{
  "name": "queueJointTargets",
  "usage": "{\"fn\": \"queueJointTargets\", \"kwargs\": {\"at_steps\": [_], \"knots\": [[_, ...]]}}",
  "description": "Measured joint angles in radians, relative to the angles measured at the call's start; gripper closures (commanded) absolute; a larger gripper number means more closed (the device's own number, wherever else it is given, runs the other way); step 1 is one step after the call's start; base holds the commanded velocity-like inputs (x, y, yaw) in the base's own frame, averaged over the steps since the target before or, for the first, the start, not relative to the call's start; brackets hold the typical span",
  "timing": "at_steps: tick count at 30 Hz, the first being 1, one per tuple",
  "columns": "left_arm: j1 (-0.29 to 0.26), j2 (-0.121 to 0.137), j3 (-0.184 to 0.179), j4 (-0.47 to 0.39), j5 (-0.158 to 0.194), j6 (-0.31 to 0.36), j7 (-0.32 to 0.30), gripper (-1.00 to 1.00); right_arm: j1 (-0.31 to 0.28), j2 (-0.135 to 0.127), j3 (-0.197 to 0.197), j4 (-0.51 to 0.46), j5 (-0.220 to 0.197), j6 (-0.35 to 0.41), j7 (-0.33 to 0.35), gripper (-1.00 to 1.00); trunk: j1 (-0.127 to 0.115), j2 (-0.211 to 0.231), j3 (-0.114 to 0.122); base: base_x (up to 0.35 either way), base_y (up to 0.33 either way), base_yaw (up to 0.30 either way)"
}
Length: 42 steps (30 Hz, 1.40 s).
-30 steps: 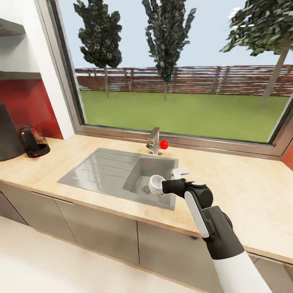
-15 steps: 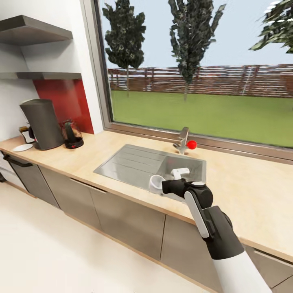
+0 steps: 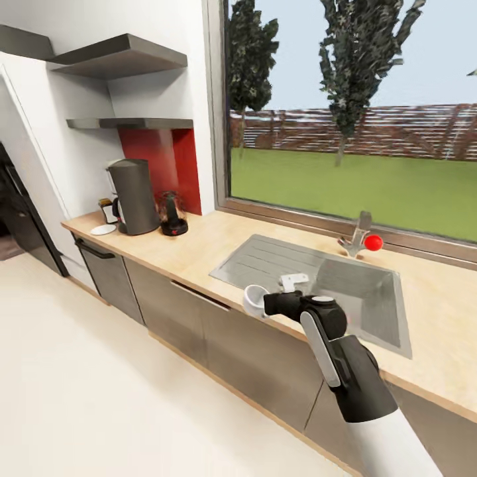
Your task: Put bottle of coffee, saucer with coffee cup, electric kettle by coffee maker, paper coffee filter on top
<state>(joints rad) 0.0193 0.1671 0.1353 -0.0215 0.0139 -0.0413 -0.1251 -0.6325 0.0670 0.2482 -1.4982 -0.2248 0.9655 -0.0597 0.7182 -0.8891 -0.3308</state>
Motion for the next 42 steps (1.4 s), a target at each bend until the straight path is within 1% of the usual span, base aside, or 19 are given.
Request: {"fn": "queueJointTargets", "kwargs": {"at_steps": [14,27,37,42], "knots": [[0.000,0.001,0.001,0.000,0.000,0.000,0.000,-1.00,0.000,0.000,0.000,-0.001,0.000,0.000,0.000,1.00,0.000,0.000,0.000,0.042,0.313,0.279],[0.000,0.001,0.000,0.000,0.001,0.000,0.000,-1.00,0.000,0.000,-0.001,0.000,0.000,0.000,0.000,1.00,0.000,0.000,0.000,0.185,0.300,0.279],[0.000,0.001,-0.001,0.000,0.001,0.000,0.000,-1.00,0.000,0.000,-0.001,0.000,0.000,0.000,0.000,1.00,-0.001,0.000,0.000,0.311,0.127,0.279],[0.000,0.001,0.000,0.000,0.001,0.000,0.000,-1.00,0.000,0.000,-0.002,0.000,0.001,0.000,0.000,1.00,0.000,0.000,0.000,0.122,0.023,0.279]]}}
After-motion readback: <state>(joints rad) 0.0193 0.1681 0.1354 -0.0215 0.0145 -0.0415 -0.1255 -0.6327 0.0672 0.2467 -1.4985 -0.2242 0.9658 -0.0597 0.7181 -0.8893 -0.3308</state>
